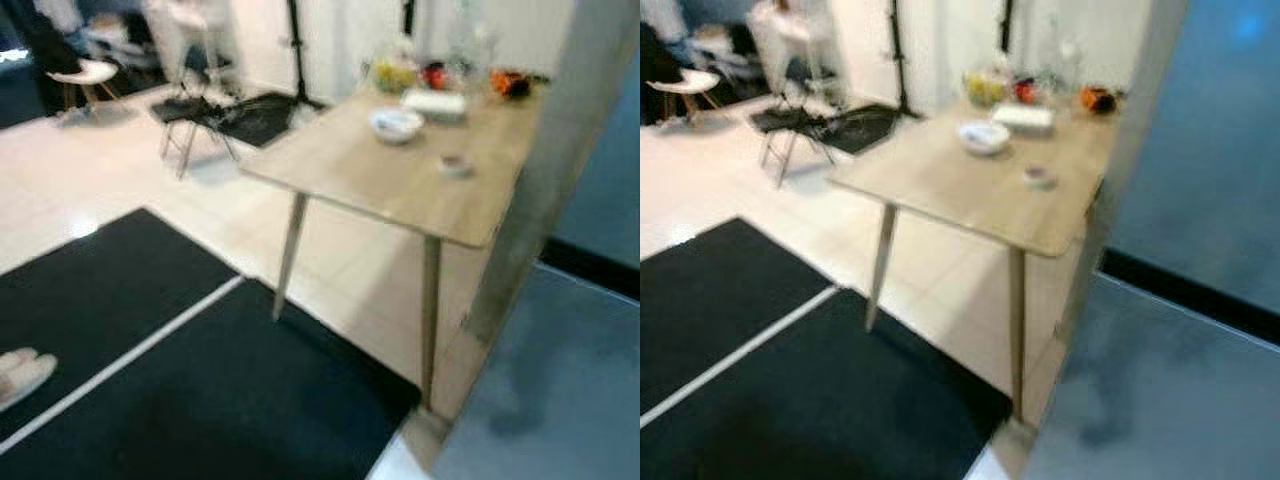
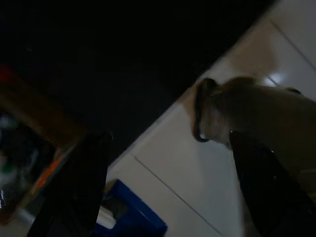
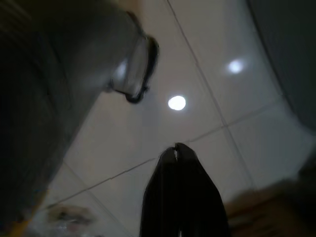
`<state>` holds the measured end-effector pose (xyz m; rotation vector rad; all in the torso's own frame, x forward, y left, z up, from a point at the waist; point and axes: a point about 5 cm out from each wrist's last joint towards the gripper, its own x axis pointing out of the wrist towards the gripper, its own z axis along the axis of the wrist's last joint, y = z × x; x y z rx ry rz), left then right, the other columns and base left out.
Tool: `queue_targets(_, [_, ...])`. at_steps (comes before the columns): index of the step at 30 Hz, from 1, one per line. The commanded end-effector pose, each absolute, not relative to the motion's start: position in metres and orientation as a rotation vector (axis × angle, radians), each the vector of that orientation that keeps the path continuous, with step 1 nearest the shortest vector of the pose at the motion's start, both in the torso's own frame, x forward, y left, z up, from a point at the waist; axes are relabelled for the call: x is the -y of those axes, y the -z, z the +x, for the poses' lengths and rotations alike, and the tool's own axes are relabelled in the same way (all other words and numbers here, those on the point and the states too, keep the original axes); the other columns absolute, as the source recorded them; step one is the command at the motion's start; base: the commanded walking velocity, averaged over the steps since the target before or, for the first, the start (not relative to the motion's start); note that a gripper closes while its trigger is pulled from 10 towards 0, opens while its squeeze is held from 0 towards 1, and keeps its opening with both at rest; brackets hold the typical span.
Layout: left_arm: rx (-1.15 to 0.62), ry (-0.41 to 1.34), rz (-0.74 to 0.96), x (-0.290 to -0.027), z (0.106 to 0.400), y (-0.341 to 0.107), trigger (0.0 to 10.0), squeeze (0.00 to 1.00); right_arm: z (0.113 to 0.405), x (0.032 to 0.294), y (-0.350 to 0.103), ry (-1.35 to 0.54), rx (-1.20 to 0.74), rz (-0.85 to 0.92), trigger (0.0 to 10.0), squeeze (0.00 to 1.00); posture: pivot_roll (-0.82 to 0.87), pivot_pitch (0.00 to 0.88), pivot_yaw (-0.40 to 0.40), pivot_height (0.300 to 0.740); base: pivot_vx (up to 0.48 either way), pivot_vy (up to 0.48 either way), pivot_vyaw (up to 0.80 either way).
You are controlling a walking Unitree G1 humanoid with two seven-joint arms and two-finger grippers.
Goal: Restocking fridge
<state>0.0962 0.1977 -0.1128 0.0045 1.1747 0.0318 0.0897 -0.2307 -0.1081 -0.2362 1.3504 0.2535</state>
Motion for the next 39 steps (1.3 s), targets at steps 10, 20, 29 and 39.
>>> queue_targets(10, [-1.21,-0.036,-0.016,-0.197,0.087,0.115,10.0,0.0,0.089,0.231,0.108,-0.255,-1.355,-0.223,10.0,0.0,-0.08,0.0,-0.007,0.74,0.0,0.0,0.77])
queue_targets(20, [-1.209,-0.034,-0.022,-0.196,0.088,0.115,10.0,0.0,0.096,0.233,0.106,-0.2,-1.306,-0.223,10.0,0.0,-0.08,0.0,-0.008,0.74,0.0,0.0,0.31])
queue_targets(29, [-1.216,-0.027,-0.021,-0.197,0.088,0.115,10.0,0.0,0.098,0.232,0.106,-0.213,-1.303,-0.228,10.0,0.0,-0.08,0.0,-0.008,0.74,0.115,0.0,0.0])
queue_targets(39, [-1.223,-0.017,-0.02,-0.197,0.087,0.115,10.0,0.0,0.098,0.23,0.106,-0.217,-1.298,-0.224,10.0,0.0,-0.08,0.0,-0.008,0.74,0.285,0.0,0.0])
